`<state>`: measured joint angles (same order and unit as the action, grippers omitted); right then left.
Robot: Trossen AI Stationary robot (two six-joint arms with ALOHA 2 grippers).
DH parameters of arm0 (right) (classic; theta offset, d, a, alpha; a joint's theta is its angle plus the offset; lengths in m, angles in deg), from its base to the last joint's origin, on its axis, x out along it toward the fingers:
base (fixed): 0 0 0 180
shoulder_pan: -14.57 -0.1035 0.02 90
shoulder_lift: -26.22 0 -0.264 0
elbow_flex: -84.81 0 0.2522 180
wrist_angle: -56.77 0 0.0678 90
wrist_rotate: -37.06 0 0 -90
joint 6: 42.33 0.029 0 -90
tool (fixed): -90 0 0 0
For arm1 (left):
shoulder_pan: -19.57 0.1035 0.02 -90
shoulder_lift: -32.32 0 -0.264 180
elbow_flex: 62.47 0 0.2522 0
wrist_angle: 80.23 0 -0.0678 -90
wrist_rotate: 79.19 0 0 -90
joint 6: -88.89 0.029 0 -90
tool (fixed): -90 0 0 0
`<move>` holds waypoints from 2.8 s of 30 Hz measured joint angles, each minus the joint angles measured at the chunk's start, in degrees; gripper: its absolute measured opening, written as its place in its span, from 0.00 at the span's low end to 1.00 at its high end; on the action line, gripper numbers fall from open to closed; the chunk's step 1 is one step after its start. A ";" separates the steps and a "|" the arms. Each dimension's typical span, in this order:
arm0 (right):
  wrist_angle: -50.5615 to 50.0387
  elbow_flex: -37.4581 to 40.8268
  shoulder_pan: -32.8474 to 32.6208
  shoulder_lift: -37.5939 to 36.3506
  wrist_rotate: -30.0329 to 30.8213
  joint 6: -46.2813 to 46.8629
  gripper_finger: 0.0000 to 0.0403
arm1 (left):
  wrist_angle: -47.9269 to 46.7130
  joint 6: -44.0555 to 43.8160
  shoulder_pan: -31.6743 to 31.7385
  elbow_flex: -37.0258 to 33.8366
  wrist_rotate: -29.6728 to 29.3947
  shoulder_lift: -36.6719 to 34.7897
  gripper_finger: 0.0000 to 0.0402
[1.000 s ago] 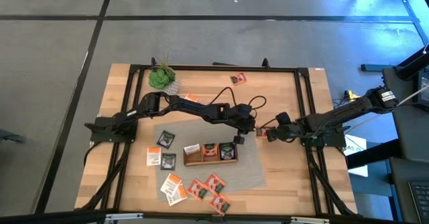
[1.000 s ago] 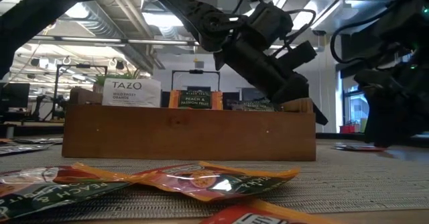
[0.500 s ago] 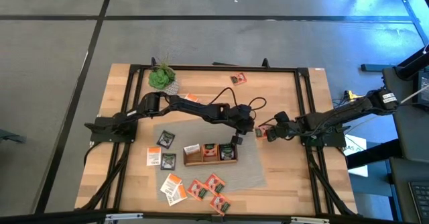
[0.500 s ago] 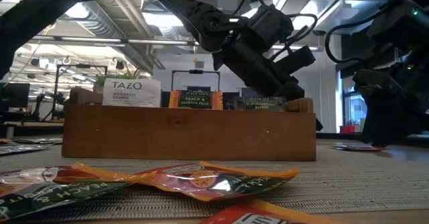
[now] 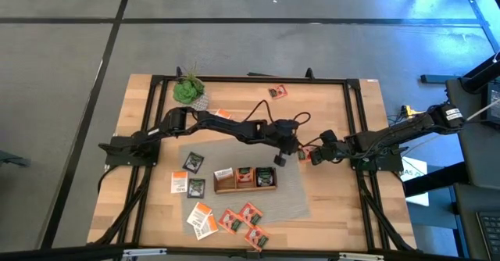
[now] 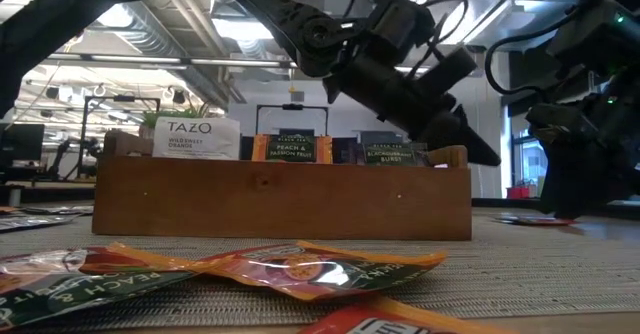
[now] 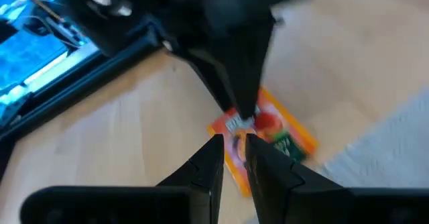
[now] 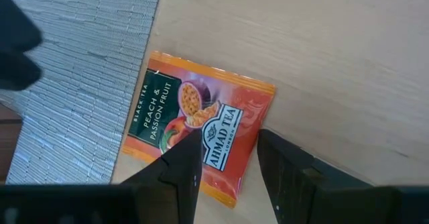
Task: Pick & Place Tea
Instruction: Put the orange tea bag into the middle section of the wooden organizer
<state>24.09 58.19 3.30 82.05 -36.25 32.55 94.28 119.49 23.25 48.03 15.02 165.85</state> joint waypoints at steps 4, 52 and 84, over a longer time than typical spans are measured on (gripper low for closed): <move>0.00 0.00 0.00 0.02 0.04 0.03 0.37 | 1.47 -1.86 0.24 -0.01 0.41 0.00 0.15; 5.60 -0.04 0.04 6.71 1.75 -7.91 0.27 | 2.71 0.20 0.37 0.06 8.34 7.21 0.15; 8.57 0.07 5.93 4.07 -19.24 -4.43 0.33 | 1.98 -0.89 0.39 0.04 3.66 7.19 0.14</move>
<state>32.66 58.25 9.24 86.12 -55.49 28.13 96.25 118.60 23.64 48.06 18.69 173.04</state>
